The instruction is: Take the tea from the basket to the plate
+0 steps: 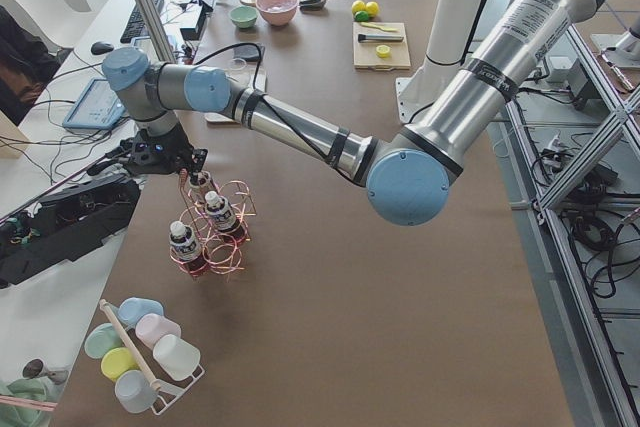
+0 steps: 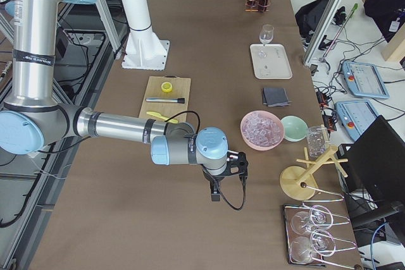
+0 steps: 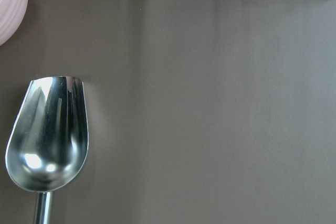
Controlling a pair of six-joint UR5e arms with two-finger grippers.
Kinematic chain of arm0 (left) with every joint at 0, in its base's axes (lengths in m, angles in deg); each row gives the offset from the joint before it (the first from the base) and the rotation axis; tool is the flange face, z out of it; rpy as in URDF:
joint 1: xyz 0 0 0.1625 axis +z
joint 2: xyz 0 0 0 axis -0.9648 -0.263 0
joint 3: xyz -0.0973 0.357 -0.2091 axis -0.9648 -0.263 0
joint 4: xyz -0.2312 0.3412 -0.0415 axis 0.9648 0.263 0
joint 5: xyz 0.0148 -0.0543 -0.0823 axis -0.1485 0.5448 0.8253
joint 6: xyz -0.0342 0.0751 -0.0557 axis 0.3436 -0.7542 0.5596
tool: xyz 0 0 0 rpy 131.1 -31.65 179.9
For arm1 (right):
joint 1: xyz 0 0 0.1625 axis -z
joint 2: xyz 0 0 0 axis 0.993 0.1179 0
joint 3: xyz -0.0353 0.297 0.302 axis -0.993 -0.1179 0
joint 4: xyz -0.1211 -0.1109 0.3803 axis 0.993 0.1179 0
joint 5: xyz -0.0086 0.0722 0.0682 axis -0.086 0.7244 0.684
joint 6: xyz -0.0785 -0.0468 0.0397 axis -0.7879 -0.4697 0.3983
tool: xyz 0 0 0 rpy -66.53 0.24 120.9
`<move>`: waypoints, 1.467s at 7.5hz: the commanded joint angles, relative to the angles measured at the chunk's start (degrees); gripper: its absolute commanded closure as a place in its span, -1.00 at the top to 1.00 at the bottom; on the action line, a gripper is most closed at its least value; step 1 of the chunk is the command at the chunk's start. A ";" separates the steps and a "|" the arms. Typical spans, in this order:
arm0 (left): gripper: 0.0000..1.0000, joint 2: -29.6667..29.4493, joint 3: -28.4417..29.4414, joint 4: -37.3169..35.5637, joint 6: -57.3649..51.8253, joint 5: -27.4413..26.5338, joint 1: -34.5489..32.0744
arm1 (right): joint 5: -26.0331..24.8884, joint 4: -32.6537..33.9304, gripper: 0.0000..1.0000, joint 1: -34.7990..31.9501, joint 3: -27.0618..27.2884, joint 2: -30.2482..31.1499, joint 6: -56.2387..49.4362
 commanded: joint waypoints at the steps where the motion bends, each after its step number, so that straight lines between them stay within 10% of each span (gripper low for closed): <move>1: -1.00 4.13 -16.61 -8.01 0.02 -0.10 -0.20 | 0.00 -6.34 1.00 -0.05 -0.33 2.10 0.06; 5: -1.00 4.54 -44.68 -27.79 3.42 4.19 9.07 | -0.61 -9.84 1.00 0.04 -4.09 2.02 -0.11; 11: -1.00 -14.98 -48.06 -27.66 36.38 3.86 31.47 | 13.85 -33.39 1.00 0.22 -8.95 1.76 4.44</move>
